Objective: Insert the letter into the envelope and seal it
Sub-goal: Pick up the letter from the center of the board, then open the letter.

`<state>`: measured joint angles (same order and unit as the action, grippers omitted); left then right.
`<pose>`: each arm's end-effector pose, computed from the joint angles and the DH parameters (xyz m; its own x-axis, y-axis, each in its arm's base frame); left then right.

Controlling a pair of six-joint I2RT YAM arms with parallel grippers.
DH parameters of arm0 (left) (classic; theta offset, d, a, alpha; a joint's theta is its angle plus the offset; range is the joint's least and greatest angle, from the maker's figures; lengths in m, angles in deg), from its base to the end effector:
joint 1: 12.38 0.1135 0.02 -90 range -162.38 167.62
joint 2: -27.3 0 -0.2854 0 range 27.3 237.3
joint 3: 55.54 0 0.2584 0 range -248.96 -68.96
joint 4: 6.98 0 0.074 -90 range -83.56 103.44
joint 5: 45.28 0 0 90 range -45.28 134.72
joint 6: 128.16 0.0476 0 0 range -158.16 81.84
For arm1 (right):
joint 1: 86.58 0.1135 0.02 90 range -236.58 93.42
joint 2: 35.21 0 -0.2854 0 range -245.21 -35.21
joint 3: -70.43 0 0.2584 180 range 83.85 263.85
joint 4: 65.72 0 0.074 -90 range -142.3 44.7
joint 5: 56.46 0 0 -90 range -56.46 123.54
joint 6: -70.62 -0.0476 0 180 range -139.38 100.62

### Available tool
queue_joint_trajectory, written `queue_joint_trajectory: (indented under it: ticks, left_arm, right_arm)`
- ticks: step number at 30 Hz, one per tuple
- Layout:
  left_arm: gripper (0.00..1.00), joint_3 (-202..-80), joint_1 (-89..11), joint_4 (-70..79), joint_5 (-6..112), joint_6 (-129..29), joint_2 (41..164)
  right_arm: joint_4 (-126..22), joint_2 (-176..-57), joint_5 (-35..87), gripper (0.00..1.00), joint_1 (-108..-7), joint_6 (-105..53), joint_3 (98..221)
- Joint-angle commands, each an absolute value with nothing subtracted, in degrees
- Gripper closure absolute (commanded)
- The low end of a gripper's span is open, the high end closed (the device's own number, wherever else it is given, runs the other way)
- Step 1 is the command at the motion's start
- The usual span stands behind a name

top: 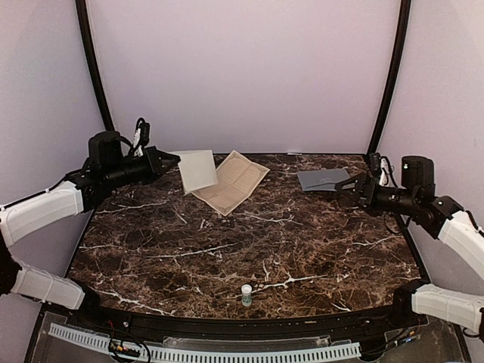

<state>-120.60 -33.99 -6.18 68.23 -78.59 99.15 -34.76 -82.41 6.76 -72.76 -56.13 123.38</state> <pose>0.2759 -0.1297 0.3386 -0.5509 -0.4214 -0.7204 0.4573 0.5696 -0.6829 0.1780 0.0659 0.2992 -0.6958 0.3789 -0.6101 -0.2406 0.6775 0.6951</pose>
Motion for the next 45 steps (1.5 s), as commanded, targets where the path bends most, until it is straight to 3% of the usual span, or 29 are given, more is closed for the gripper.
queue_joint_trajectory:
  ticks: [1, 5, 11, 16, 21, 31, 38, 45]
  left_arm:
    - [1.0, -113.8, -40.7, -1.8, 73.6, -77.6, 91.1]
    - [1.0, -109.2, -47.0, -1.3, 72.0, -81.7, 84.6]
    - [1.0, -104.0, -54.5, 0.7, 63.4, -91.7, 77.6]
    - [1.0, -104.6, -58.6, 8.4, 52.7, -97.7, 76.1]
    - [1.0, -107.4, -64.4, 12.0, 44.9, -100.0, 78.0]
    - [1.0, -114.3, -73.7, 11.9, 37.9, -101.2, 86.9]
    - [1.0, -116.4, -76.6, 11.6, 35.0, -102.3, 87.9]
    - [1.0, -120.2, -78.0, 14.0, 34.5, -101.6, 90.9]
  right_arm:
    - [-39.4, -82.6, 6.9, 0.08, -63.8, -57.4, 123.5]
    - [-44.5, -83.3, 9.2, 0.07, -54.1, -59.8, 122.9]
    - [-47.3, -85.8, 21.9, 0.07, -37.5, -60.3, 124.5]
    - [-40.1, -94.7, 39.5, 0.1, -23.9, -62.0, 130.8]
    - [-36.9, -106.2, 49.7, 0.1, -13.1, -64.1, 139.9]
    - [-35.6, -118.4, 54.2, 0.11, -6.4, -65.2, 151.5]
    - [-30.7, -118.9, 56.9, 0.18, -3.7, -67.0, 154.3]
    - [-26.3, -119.9, 58.9, 0.18, -0.2, -70.2, 156.2]
